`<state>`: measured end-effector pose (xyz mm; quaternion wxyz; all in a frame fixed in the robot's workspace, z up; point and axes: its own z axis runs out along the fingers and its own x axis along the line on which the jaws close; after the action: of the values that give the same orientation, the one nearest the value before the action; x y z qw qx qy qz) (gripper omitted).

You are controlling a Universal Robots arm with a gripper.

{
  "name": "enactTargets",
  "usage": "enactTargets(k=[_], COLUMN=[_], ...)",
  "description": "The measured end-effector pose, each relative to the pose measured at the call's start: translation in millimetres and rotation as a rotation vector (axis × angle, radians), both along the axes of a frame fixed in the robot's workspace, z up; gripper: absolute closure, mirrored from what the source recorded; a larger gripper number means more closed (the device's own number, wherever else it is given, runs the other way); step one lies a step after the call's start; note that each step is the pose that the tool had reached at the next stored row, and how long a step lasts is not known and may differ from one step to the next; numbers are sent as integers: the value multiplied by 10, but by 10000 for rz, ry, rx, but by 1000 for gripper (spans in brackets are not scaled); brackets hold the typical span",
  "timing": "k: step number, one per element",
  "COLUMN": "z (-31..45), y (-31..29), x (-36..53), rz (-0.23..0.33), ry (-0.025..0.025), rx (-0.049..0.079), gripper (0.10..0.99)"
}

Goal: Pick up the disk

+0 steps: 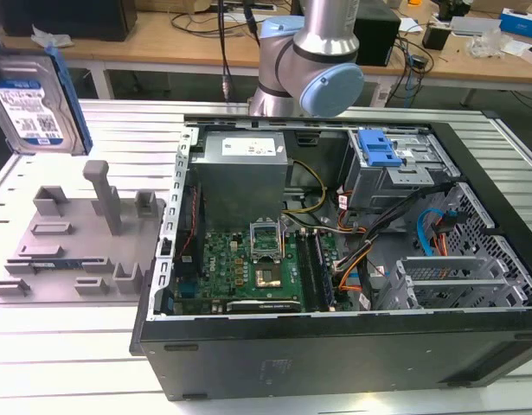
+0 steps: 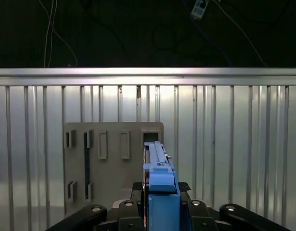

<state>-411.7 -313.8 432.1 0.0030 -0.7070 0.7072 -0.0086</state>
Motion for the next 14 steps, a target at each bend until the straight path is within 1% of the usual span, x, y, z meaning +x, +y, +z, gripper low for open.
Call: enactTargets(k=[1,3,5,6,7,8,9,14], z=[63,159,278,321,395,485,535,535], y=[0,0,0,0,0,0,-1,-1], x=[0,0,0,0,0,0,1,0], rz=[0,0,0,0,0,0,1,0], ry=[0,-1,1,-1,0,0,1,1], rx=[6,14,23,28,35,46,51,50], gripper=[718,718,718,718,718,718,718,718])
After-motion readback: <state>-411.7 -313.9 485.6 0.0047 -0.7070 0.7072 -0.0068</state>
